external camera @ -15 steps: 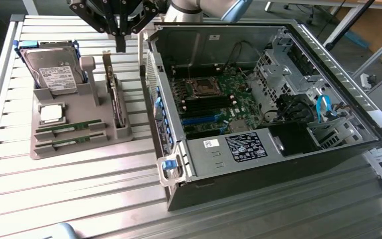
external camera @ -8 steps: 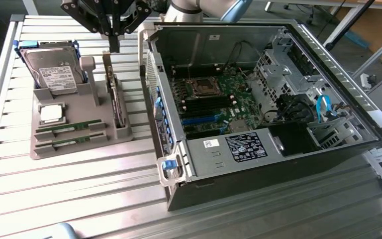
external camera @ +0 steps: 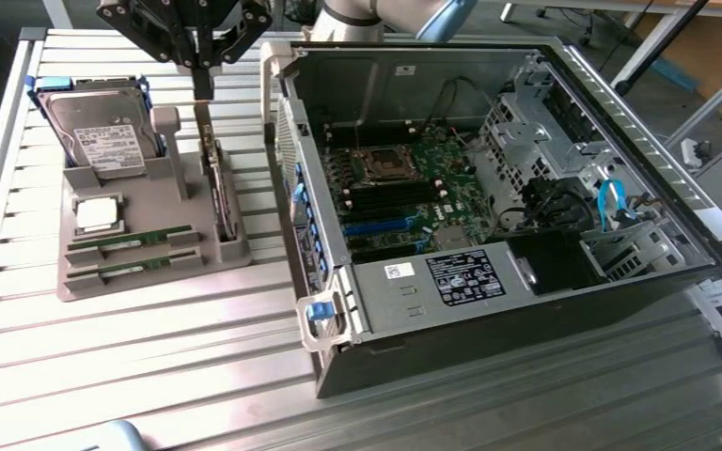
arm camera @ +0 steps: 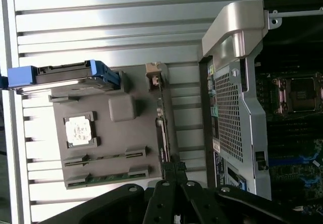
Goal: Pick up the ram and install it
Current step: 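Reach for the ram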
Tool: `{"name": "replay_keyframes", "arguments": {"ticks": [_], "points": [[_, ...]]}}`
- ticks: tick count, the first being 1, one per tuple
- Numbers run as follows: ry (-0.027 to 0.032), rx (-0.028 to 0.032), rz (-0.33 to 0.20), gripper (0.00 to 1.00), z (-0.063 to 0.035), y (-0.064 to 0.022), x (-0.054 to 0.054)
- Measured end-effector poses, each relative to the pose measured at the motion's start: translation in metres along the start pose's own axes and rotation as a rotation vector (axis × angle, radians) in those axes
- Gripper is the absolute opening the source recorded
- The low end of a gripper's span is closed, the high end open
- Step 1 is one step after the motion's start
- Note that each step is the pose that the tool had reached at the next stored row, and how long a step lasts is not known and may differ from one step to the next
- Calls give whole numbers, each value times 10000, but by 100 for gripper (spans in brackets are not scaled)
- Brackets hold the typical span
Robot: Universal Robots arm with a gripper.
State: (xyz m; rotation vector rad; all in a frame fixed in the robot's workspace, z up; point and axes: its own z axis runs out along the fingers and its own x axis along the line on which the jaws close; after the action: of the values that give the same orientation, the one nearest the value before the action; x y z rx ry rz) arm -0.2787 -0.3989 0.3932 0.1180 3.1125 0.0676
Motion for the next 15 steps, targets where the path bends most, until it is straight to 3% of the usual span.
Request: {"name": "replay_keyframes", "arguments": {"ticks": [15], "points": [[0,0,0,11,-5,-15,198]]}}
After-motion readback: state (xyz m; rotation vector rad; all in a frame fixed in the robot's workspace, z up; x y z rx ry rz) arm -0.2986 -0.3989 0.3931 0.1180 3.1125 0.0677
